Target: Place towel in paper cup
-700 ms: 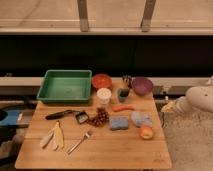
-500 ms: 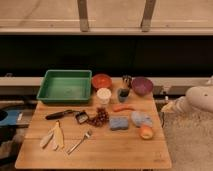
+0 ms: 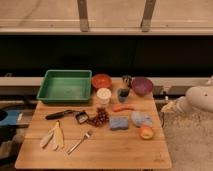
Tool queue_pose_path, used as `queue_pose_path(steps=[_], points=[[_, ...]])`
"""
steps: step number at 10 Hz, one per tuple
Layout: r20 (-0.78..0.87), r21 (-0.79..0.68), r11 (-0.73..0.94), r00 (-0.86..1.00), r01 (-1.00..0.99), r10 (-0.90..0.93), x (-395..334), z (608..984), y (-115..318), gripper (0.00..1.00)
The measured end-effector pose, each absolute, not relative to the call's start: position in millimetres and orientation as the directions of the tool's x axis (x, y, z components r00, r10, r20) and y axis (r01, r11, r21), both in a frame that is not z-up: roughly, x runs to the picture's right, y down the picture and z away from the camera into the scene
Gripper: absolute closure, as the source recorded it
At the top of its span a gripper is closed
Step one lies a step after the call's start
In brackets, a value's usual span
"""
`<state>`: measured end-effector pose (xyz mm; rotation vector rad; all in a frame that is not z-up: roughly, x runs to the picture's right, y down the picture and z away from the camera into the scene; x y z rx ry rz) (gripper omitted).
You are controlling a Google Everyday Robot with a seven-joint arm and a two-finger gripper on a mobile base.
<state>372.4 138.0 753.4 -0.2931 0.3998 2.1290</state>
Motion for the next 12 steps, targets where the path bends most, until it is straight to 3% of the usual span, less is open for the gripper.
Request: queue_pose_path(steps=[12], points=[[-0.370,0.143,-0.510,-0.524,-0.848,0.767,365.1,760.8,138.7,0.34]])
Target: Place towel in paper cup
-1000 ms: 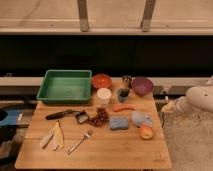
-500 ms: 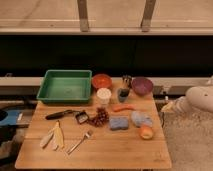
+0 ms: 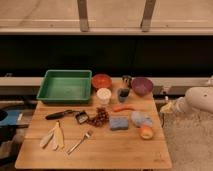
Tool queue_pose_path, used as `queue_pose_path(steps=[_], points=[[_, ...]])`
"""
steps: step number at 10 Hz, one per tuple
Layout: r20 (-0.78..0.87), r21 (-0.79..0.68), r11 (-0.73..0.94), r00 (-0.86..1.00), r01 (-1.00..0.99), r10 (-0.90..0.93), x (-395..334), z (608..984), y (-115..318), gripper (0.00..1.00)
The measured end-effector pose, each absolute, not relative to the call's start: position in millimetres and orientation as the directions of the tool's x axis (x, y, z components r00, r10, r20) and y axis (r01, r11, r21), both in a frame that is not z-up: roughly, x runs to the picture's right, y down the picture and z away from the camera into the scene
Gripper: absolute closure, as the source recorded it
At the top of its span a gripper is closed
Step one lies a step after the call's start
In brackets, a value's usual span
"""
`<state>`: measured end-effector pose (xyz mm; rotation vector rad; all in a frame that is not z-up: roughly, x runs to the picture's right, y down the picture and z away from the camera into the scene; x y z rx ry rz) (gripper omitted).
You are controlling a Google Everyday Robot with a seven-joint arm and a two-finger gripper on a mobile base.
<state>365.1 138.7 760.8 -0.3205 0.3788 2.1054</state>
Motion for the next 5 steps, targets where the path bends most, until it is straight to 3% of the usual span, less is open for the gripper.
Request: queue_pose_path(steps=[5], points=[[-0.415,0.111,-0.483,-0.482,-0.868,0.772,346,778,141,0.34]])
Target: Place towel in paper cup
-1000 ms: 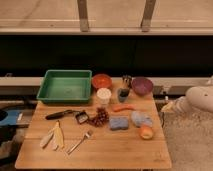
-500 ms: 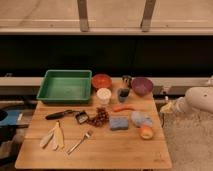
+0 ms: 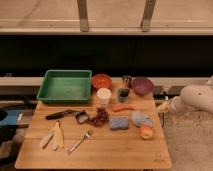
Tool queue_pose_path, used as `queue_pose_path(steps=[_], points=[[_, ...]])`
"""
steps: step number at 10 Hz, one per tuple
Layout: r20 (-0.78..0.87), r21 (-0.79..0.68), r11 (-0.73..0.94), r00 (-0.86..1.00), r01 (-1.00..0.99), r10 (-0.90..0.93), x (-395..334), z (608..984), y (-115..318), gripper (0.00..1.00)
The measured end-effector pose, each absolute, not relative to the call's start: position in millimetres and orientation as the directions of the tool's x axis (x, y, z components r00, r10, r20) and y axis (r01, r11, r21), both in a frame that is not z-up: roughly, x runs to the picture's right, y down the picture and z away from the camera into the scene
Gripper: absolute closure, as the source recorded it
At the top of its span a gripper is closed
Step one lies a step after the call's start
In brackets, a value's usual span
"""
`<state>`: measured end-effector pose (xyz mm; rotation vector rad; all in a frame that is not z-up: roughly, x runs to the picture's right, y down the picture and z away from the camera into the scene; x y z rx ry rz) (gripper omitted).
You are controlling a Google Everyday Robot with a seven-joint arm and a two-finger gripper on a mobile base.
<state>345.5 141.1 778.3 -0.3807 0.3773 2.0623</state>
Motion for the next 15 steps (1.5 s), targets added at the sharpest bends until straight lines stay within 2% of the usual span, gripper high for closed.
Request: queue_pose_path(steps=[6,11,13,15], points=[[-0.532,0.018,-0.399,-0.347,-0.917,0.772,273,823,150,0.34],[-0.624,-0.003,-0.331,-0.257,-0.944,0.738,253,840,191,0.34],[-0.635,-0.015,-0.314,-0.233,-0.949,0.737,249,840,198,0.42],[-0.636,-0.021,-0.293,-0.214,-0.956,0.742,250,836,205,0.63]])
